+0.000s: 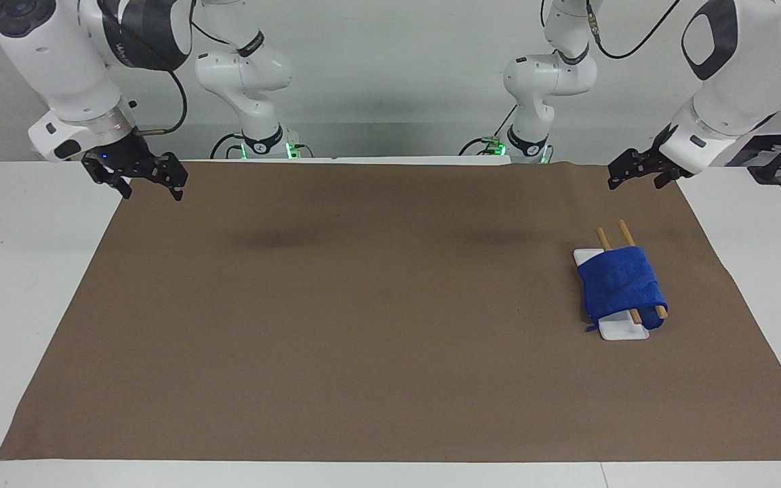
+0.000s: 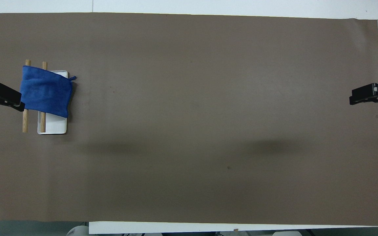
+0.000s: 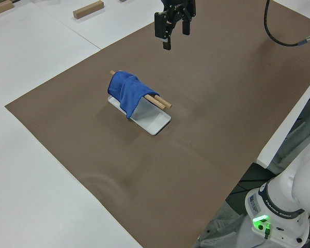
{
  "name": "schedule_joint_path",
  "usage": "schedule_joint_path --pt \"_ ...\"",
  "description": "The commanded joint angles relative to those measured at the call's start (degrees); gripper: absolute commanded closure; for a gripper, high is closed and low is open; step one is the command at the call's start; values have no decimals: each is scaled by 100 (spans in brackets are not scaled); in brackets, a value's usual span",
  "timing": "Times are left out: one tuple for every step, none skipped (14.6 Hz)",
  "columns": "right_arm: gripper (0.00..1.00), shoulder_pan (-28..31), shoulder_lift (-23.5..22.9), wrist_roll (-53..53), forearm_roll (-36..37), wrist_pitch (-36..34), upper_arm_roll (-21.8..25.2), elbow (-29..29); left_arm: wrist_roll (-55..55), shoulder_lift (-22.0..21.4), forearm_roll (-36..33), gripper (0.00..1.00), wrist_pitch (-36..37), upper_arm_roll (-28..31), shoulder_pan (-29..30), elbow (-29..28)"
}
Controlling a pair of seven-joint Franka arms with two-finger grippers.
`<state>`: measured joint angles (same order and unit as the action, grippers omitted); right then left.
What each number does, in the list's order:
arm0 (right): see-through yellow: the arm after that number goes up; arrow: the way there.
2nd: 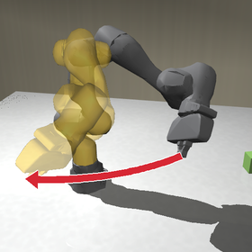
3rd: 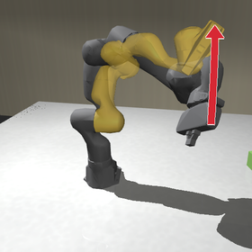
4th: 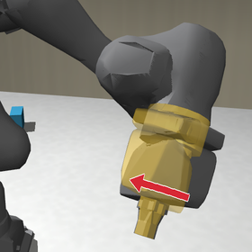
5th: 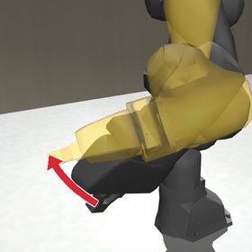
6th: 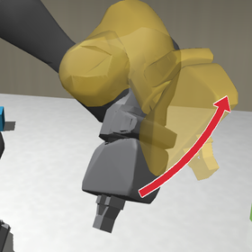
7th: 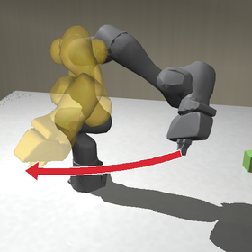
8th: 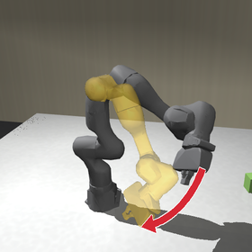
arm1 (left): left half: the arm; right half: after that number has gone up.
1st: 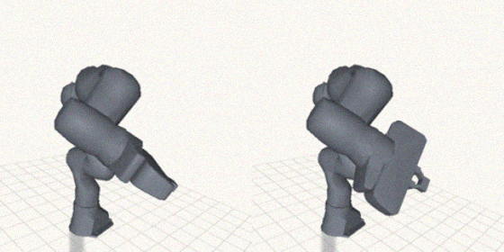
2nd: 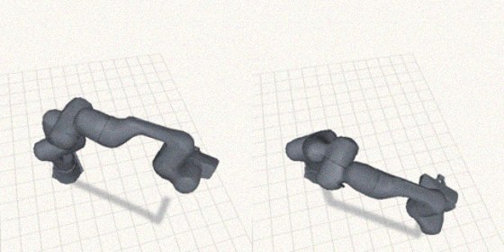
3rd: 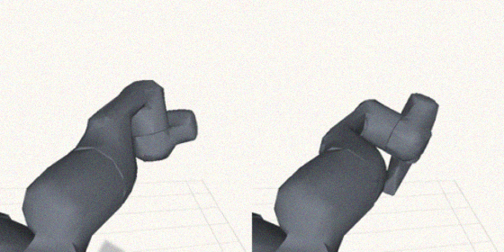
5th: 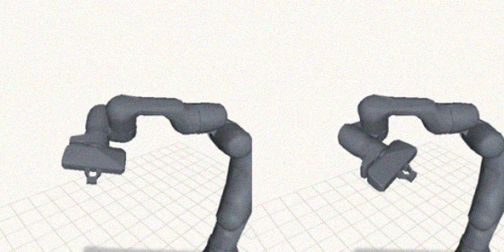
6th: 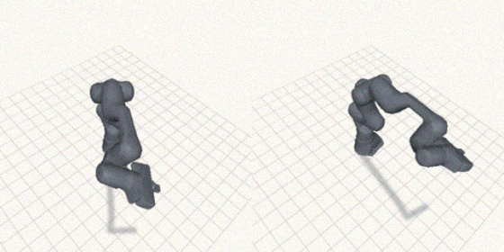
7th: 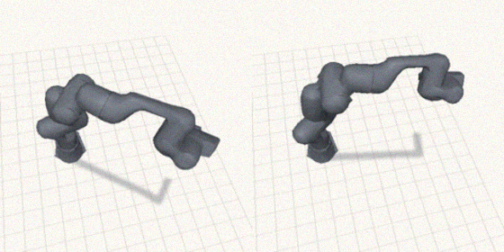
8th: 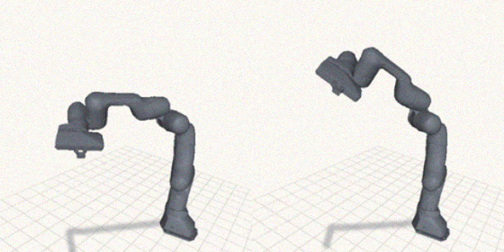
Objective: Right arm passes towel to left arm to hang
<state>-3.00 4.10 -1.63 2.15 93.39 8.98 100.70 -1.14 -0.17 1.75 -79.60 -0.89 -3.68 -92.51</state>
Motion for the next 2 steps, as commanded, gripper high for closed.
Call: schedule_joint_path --pt "0 116 144 5 40 22 -28 143 -71 -246 -87 0 -196 72 -89 -320" --pt "0 116 144 5 40 13 -28 143 -62 -255 -87 0 -204 45 -89 -320"
